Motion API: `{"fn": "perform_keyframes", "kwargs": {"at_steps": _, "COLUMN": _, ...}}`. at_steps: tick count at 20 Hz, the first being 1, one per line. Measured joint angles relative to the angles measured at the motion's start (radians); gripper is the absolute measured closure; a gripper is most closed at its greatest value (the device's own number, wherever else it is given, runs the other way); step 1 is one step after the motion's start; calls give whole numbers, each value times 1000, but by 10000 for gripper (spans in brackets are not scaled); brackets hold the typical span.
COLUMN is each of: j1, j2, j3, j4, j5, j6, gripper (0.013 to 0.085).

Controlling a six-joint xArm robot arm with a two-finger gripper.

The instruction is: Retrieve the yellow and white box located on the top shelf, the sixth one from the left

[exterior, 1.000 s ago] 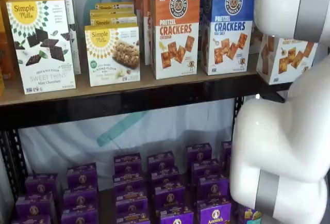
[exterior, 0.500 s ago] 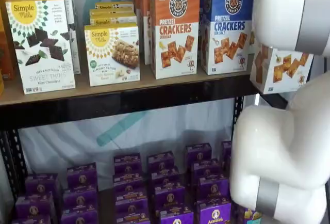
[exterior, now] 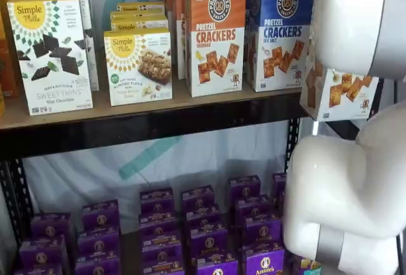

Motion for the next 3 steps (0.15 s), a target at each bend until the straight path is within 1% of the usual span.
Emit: {"fn": "perform_keyframes", "kwargs": {"at_steps": 3, "j1": 12, "j2": -11, "j3": 9, "j4": 0, "j5": 1, "j6": 12, "gripper": 410}}
